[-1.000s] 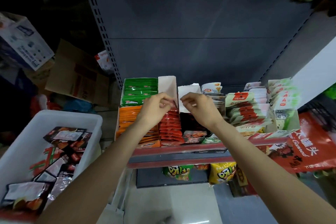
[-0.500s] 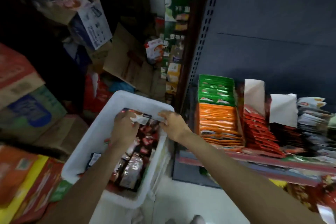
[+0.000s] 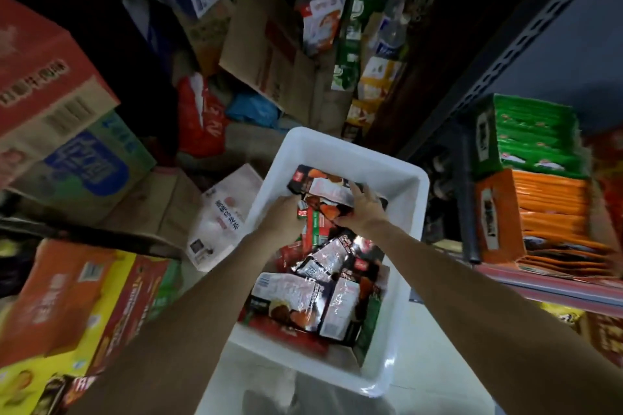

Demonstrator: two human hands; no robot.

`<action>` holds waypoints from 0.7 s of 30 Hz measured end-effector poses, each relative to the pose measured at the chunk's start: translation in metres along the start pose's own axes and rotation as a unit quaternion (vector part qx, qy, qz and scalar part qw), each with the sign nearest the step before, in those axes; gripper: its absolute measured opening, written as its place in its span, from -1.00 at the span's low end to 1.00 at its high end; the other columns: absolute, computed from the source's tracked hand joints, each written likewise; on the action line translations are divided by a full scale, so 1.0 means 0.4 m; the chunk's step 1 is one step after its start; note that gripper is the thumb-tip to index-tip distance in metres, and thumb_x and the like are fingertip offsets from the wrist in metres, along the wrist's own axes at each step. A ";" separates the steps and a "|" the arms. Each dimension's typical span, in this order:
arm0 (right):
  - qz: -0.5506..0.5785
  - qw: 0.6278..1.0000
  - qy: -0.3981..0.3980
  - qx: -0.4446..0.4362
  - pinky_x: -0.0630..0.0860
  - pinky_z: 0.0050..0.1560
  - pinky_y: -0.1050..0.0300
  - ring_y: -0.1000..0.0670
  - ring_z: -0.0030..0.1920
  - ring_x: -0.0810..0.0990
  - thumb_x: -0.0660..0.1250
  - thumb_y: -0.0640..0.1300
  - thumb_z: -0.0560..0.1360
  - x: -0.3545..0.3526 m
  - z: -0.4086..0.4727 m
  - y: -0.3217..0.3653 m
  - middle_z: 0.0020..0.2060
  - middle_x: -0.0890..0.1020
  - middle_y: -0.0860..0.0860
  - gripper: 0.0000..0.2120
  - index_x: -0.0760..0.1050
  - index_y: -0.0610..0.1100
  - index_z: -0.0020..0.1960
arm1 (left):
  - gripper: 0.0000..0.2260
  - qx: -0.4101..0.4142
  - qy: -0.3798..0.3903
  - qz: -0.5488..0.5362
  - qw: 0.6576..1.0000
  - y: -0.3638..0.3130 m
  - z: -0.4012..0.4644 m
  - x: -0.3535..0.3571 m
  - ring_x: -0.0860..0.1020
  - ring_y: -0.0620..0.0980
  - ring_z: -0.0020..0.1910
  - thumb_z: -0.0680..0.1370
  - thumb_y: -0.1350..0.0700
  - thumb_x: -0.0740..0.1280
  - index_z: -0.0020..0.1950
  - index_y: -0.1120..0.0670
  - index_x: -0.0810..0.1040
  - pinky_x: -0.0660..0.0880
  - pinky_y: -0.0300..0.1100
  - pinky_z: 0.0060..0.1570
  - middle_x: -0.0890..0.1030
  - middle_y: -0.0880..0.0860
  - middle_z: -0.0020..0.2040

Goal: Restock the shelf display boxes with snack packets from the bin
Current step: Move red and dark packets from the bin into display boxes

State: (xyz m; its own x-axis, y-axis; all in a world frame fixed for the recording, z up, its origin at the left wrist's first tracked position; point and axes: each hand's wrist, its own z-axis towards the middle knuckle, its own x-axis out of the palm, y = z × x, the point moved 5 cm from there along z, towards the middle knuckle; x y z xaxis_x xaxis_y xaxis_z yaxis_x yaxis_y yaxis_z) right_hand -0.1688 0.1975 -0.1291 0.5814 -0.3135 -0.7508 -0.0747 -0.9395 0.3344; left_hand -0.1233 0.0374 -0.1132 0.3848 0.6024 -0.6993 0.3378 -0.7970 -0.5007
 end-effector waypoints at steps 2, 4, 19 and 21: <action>0.000 1.000 0.014 -0.006 0.07 0.49 -0.08 -0.14 0.52 -0.03 0.36 0.15 0.44 0.023 0.004 0.004 0.53 0.01 -0.12 -0.16 -0.05 0.03 0.54 | -0.92 -0.063 0.006 -0.097 0.993 0.008 0.012 0.007 0.47 -0.02 -0.22 0.55 0.24 0.23 0.03 0.19 0.47 0.35 -0.23 -0.26 0.50 0.09 -0.17; -0.001 1.000 0.031 -0.004 0.07 0.49 -0.10 -0.12 0.53 -0.06 0.33 0.25 0.42 0.044 -0.005 0.005 0.53 0.02 -0.12 -0.13 -0.06 0.02 0.54 | -0.80 -0.132 -0.002 -0.226 0.965 0.027 0.022 0.016 0.38 -0.07 -0.35 0.52 0.27 0.26 -0.29 0.11 0.37 0.29 -0.25 -0.36 0.39 0.04 -0.34; 0.470 0.881 0.050 0.008 0.63 -0.07 0.01 -0.28 -0.02 0.64 0.15 -0.17 0.62 -0.073 -0.103 0.019 -0.06 0.63 -0.21 -0.85 0.44 -0.14 0.14 | -0.67 -0.109 -0.029 -0.502 0.858 -0.086 0.007 0.011 0.52 0.00 0.12 0.60 -0.07 0.20 0.17 0.14 0.54 0.39 -0.06 0.26 0.59 0.01 0.10; 0.516 0.852 0.084 0.013 0.64 -0.09 0.07 -0.22 -0.05 0.67 0.19 -0.19 0.60 -0.073 -0.134 0.020 -0.02 0.64 -0.18 -0.84 0.45 -0.12 0.16 | -0.73 -0.086 -0.020 -0.535 0.840 -0.098 -0.002 0.000 0.56 0.03 0.15 0.57 -0.05 0.26 0.16 0.08 0.55 0.44 0.05 0.26 0.62 0.05 0.14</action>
State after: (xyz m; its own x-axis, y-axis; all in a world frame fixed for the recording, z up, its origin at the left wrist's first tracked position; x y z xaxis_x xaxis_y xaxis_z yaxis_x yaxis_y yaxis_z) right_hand -0.1430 0.2066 -0.0741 0.3027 -0.9527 0.0281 -0.6333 -0.1790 0.7529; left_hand -0.1358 0.0686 -0.0934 -0.2462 0.9654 0.0865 0.5922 0.2205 -0.7750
